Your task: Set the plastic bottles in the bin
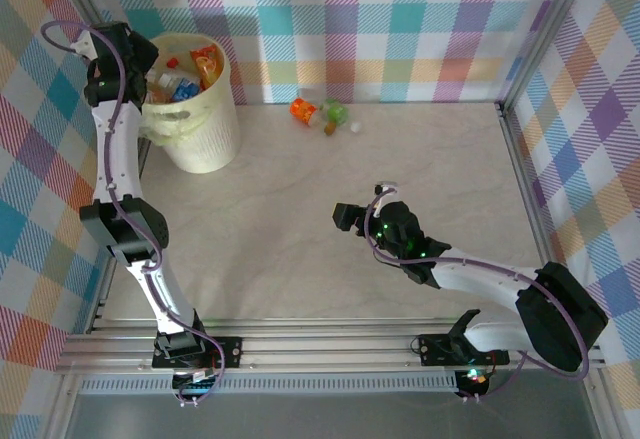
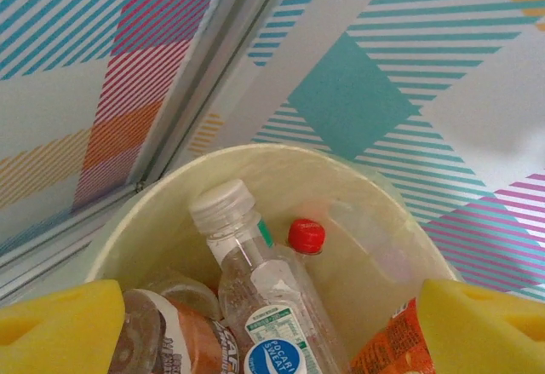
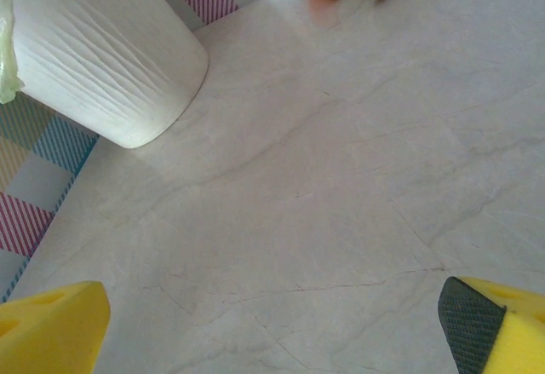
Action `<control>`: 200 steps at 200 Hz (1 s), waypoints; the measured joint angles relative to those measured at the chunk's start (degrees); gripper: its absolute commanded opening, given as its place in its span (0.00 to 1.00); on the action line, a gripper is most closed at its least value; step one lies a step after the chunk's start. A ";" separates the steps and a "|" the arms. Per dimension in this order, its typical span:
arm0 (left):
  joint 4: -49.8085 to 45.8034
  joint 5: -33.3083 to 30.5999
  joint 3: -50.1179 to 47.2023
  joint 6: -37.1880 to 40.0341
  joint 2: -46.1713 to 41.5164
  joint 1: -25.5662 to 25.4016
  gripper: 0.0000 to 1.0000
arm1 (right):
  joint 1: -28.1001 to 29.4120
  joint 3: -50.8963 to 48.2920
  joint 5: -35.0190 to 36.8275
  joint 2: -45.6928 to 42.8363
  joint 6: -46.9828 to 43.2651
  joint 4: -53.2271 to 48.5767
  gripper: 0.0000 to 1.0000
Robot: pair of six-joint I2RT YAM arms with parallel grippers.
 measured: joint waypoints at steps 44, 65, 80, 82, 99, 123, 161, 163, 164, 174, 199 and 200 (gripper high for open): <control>-2.25 4.02 -0.28 -0.02 -0.48 0.04 0.92 | 0.00 0.74 0.20 1.64 0.50 -1.38 1.00; -2.21 6.56 -3.50 -0.04 -2.73 0.04 0.94 | -0.02 1.66 0.87 2.43 1.33 -2.62 1.00; -1.49 8.39 -6.32 -0.22 -4.90 0.04 0.96 | -0.02 2.21 1.51 2.84 2.19 -3.28 1.00; -1.29 8.59 -6.71 -0.31 -5.16 0.04 0.97 | -0.02 2.29 1.57 2.86 2.36 -3.43 1.00; 0.31 10.88 -9.62 -0.85 -7.54 0.02 1.00 | -0.02 2.91 2.27 3.34 3.19 -4.37 1.00; 3.45 13.53 -15.17 -2.03 -11.50 -0.22 1.00 | -0.09 4.55 2.62 4.85 3.43 -6.32 1.00; 9.05 16.70 -25.09 -3.61 -18.62 -2.05 1.00 | -0.52 7.80 2.45 7.45 2.29 -8.48 1.00; 9.40 16.74 -25.53 -3.69 -18.97 -2.23 1.00 | -0.57 7.93 2.36 7.52 2.16 -8.57 1.00; 9.51 16.81 -25.68 -3.72 -19.10 -2.29 1.00 | -0.61 8.02 2.32 7.56 2.08 -8.61 1.00; 10.99 17.29 -27.98 -3.87 -21.09 -3.63 1.00 | -1.07 8.55 1.70 8.11 1.40 -8.61 1.00; 14.25 17.79 -35.30 -3.93 -27.32 -7.80 1.00 | -3.43 10.03 -1.57 9.60 -0.28 -8.55 1.00; 14.34 17.79 -35.56 -3.96 -27.56 -7.93 1.00 | -3.56 10.08 -1.75 9.64 -0.28 -8.55 1.00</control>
